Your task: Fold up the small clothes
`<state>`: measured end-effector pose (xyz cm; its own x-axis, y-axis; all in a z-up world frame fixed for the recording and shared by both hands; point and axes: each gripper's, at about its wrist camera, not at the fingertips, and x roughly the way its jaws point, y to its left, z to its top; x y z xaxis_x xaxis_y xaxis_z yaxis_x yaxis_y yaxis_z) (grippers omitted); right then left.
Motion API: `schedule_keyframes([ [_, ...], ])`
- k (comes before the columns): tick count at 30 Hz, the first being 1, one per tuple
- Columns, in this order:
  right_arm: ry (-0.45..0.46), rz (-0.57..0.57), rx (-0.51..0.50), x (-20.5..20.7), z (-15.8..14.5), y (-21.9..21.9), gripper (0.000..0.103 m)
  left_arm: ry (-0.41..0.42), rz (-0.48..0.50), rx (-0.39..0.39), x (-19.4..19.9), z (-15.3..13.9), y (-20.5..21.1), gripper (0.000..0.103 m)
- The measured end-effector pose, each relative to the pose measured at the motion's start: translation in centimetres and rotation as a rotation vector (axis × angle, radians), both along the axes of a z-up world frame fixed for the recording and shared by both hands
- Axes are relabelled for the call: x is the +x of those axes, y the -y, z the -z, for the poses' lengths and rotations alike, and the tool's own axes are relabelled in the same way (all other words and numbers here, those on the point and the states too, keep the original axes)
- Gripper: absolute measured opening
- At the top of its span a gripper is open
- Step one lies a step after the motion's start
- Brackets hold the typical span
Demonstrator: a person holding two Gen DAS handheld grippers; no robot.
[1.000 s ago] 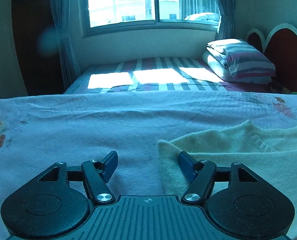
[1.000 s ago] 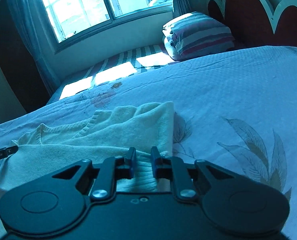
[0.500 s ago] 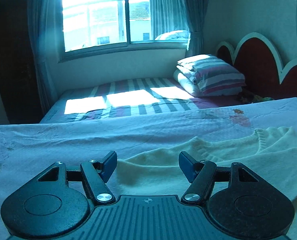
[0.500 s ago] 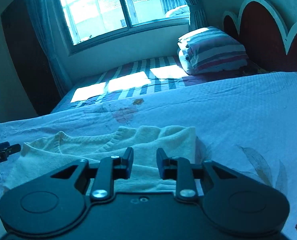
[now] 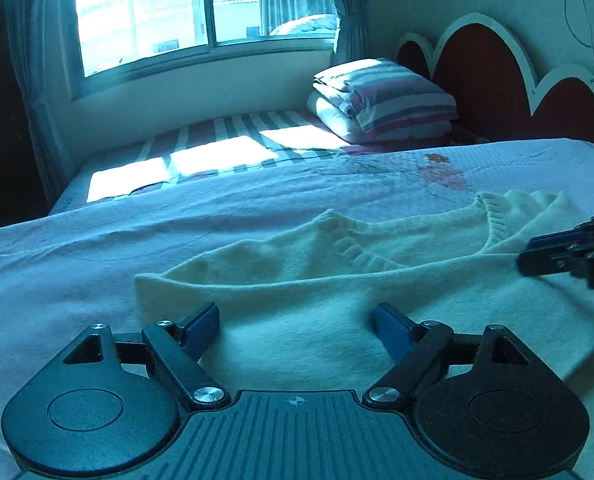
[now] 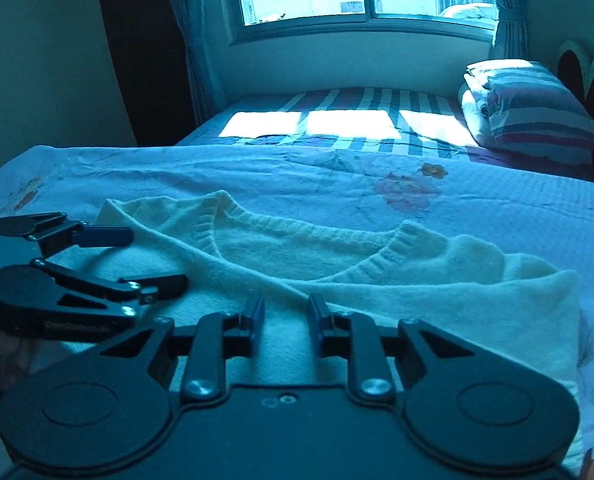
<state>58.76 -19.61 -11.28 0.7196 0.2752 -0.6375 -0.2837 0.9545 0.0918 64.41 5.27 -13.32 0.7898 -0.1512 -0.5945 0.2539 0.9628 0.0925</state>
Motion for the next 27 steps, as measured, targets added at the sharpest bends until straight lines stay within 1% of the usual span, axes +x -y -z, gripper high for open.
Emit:
schedule_keyframes([
  [3,0.002,0.102,-0.002,-0.9,0.3,5.1,0.021,0.009,-0.042,0.019,-0.7,0.0,-3.3,0.085],
  [4,0.0,0.14,0.008,-1.2,0.3,6.7,0.021,0.007,-0.063,0.011,-0.9,-0.2,-4.3,0.085],
  [6,-0.026,0.192,0.071,-1.5,0.0,9.2,0.019,0.009,-0.106,-0.004,-1.5,-1.1,-5.0,0.085],
  [7,-0.034,0.213,0.087,-1.9,-0.5,9.6,0.021,0.023,-0.109,-0.012,-2.2,-1.7,-4.8,0.085],
  [9,0.005,0.214,0.098,-3.3,-1.7,8.8,0.03,0.046,-0.067,-0.039,-3.8,-2.6,-3.5,0.085],
  [11,0.023,0.177,0.135,-4.4,-2.3,7.3,0.03,0.038,-0.029,-0.069,-5.1,-2.9,-1.6,0.085],
  [13,0.012,0.132,0.177,-5.6,-2.3,5.2,0.029,0.026,0.005,-0.082,-5.9,-2.5,0.3,0.085],
  [15,-0.008,0.076,0.148,-6.2,-1.6,3.1,0.027,-0.006,0.029,-0.077,-6.2,-1.7,2.2,0.085],
  [16,-0.012,0.057,0.12,-6.5,-1.3,2.4,0.027,-0.014,0.022,-0.05,-6.1,-1.1,2.7,0.085],
  [17,-0.021,0.051,0.092,-6.7,-0.9,1.8,0.027,-0.038,0.0,-0.016,-6.0,-0.5,3.1,0.085],
  [18,-0.035,0.065,0.065,-6.8,-0.6,1.8,0.025,-0.038,-0.008,-0.037,-6.2,-0.2,2.7,0.085],
  [19,-0.037,0.083,0.054,-6.9,-0.4,2.1,0.025,-0.036,-0.016,-0.043,-6.3,-0.2,2.4,0.085],
  [21,-0.025,0.125,0.023,-7.5,-0.5,3.6,0.025,-0.022,-0.05,0.005,-7.3,-0.5,1.4,0.085],
  [22,-0.025,0.158,0.013,-7.8,-0.6,4.7,0.025,-0.019,-0.062,0.01,-8.0,-0.9,0.7,0.085],
  [23,-0.036,0.178,0.039,-8.2,-0.9,6.1,0.025,-0.014,-0.075,0.001,-8.9,-1.4,-0.2,0.085],
  [25,-0.028,0.169,0.126,-9.8,-2.1,8.7,0.035,-0.023,-0.09,-0.051,-11.2,-2.0,-2.3,0.085],
  [27,-0.022,0.148,0.192,-11.8,-3.1,10.6,0.038,-0.056,-0.119,-0.067,-13.9,-2.0,-4.2,0.085],
])
